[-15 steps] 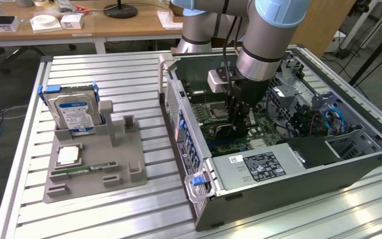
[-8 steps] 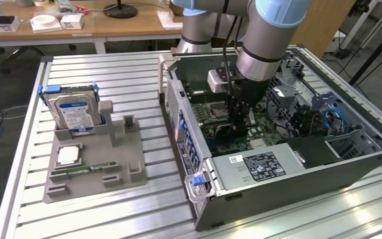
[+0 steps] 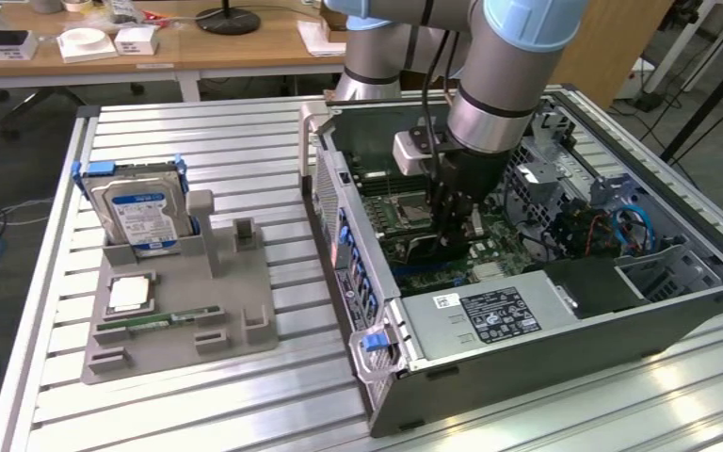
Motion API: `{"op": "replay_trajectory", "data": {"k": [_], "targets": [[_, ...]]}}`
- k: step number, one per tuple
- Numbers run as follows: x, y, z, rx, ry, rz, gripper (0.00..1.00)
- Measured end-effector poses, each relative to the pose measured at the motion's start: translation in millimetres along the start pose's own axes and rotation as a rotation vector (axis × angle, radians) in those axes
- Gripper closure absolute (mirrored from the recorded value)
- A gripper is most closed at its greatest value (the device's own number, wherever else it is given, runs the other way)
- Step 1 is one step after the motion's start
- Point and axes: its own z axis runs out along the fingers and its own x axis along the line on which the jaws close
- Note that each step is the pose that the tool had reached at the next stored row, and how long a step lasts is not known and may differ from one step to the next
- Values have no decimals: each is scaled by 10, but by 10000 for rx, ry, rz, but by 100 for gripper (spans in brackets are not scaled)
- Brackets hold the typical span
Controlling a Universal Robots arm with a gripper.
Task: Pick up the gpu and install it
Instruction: 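Insert the gpu into the slot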
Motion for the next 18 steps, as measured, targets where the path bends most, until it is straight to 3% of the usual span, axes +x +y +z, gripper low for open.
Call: {"op": "replay_trajectory", "data": {"k": [16,18], "targets": [[-1,-1,34,4,-9,0,74],[-2,-2,27,13,-33,-1,74]]}}
